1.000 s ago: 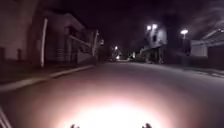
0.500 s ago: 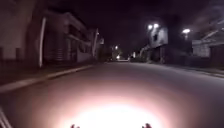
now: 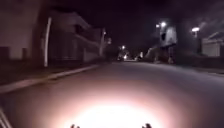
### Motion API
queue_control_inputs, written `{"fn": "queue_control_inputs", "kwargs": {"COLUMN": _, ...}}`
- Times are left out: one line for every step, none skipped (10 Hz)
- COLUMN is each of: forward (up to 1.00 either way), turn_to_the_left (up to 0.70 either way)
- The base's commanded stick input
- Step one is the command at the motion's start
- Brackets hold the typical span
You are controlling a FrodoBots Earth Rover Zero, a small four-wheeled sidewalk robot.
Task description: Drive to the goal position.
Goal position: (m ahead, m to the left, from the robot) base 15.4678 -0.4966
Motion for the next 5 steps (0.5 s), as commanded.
{"fn": "queue_control_inputs", "kwargs": {"forward": 0.5, "turn_to_the_left": 0.0}}
{"fn": "queue_control_inputs", "kwargs": {"forward": 0.5, "turn_to_the_left": 0.0}}
{"fn": "queue_control_inputs", "kwargs": {"forward": 0.5, "turn_to_the_left": 0.0}}
{"fn": "queue_control_inputs", "kwargs": {"forward": 0.5, "turn_to_the_left": 0.0}}
{"fn": "queue_control_inputs", "kwargs": {"forward": 0.5, "turn_to_the_left": 0.0}}
